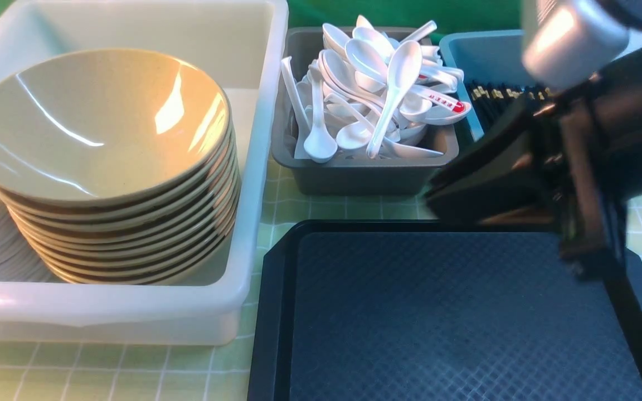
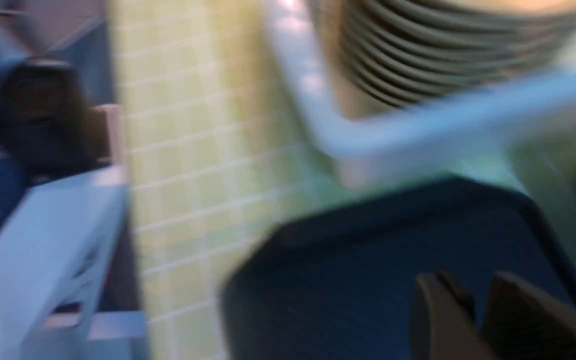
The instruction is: On green table put chopsticks spoon bowls plates into blue grey white boxes.
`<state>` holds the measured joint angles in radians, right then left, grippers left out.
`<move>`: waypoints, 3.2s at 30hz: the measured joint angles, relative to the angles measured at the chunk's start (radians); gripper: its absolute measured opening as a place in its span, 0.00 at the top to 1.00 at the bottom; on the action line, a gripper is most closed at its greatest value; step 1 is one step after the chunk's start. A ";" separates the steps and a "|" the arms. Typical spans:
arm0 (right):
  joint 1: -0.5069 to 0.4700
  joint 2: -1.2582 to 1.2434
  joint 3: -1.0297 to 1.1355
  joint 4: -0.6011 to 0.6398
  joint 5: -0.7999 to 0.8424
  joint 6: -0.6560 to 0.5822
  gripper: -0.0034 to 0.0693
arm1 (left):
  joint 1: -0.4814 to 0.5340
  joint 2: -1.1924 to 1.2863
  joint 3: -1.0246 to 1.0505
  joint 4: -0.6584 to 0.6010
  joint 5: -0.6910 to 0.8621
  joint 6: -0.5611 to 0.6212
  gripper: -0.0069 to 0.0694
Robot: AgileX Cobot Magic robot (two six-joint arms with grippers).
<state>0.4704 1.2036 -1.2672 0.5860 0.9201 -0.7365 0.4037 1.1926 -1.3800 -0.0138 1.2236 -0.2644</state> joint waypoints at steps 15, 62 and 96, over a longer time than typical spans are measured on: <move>-0.221 -0.532 0.507 -0.070 -0.321 0.160 0.73 | -0.632 -0.501 0.272 -0.042 -0.035 0.156 0.73; -0.222 -1.107 0.909 -0.059 -0.664 0.186 0.68 | -0.402 -1.201 1.381 -0.066 -0.901 0.197 0.91; -0.222 -1.111 0.909 -0.059 -0.660 0.186 0.66 | -0.455 -1.205 1.405 -0.059 -0.892 0.200 0.91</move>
<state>0.2482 0.0923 -0.3582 0.5271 0.2597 -0.5502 -0.0510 -0.0126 0.0247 -0.0723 0.3315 -0.0646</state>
